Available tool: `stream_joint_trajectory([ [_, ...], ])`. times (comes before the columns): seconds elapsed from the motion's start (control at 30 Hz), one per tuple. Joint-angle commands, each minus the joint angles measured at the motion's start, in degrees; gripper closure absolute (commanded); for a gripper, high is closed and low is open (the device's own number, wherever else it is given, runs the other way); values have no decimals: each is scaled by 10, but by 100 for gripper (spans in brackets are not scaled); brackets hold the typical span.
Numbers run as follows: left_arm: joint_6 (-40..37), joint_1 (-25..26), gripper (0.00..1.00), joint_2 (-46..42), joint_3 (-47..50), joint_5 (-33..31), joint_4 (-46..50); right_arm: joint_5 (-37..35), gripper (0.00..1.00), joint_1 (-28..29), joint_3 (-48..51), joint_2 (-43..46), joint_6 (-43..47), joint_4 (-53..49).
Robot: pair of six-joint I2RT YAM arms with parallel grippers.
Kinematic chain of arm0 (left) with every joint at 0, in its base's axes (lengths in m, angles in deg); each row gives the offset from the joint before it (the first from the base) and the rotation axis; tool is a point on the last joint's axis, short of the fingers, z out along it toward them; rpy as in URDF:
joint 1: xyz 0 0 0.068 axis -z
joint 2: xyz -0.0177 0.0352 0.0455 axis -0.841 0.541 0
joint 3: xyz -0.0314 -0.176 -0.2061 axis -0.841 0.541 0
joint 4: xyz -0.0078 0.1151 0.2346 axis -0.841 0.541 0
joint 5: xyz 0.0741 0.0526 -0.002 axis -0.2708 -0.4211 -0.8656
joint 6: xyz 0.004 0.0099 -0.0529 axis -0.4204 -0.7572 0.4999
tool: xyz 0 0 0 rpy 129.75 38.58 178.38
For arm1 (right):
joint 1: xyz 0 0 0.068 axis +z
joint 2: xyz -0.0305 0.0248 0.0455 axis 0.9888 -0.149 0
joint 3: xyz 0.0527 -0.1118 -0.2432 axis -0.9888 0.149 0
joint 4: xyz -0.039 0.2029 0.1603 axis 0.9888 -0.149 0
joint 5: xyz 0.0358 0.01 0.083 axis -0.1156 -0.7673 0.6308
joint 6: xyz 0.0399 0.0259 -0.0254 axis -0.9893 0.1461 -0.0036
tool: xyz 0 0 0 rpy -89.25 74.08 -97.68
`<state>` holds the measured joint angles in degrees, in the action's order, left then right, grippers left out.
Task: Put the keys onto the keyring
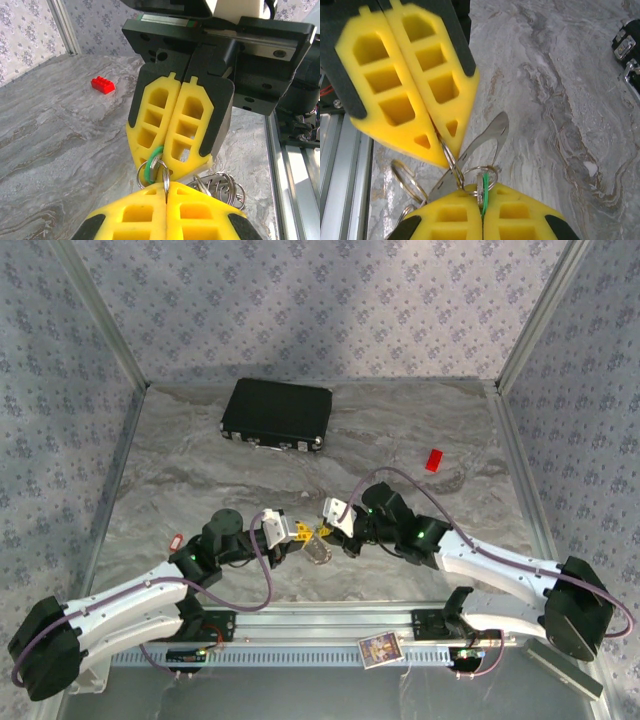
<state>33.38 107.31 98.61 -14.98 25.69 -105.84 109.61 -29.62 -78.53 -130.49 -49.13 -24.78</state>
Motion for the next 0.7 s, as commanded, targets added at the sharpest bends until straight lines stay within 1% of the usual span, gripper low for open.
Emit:
stream_joint_trajectory([
  [0.0, -6, 4, 100, -10, -9, 6, -16, -8, 96, 5, -18, 2, 14, -25],
  [0.67, -24, 4, 100, 4, -24, 7, 13, -17, 98, 10, -65, 34, 56, -85],
])
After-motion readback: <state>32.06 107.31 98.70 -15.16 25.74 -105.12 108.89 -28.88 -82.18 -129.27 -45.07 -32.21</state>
